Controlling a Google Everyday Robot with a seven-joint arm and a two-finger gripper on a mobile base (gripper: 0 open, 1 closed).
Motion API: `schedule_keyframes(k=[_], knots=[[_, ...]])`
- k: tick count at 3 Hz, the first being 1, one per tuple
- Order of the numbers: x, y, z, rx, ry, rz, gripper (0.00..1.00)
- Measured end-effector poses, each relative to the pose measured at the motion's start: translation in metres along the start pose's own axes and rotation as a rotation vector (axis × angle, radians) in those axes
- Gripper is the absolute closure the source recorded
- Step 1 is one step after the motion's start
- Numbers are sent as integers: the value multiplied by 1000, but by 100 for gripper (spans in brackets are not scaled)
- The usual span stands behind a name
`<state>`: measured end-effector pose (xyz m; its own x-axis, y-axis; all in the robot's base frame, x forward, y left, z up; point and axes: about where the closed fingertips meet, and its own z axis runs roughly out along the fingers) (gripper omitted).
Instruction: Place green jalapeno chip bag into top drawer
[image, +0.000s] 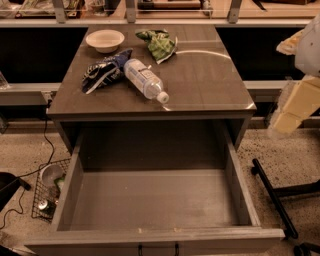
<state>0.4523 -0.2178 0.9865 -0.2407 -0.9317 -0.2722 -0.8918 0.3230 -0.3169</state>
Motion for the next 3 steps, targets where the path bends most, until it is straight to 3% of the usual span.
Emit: schedule_keyframes(k=[2,3], knots=[[19,-75,23,167,-292,346,0],[7,-111,26,254,-444,464,0]])
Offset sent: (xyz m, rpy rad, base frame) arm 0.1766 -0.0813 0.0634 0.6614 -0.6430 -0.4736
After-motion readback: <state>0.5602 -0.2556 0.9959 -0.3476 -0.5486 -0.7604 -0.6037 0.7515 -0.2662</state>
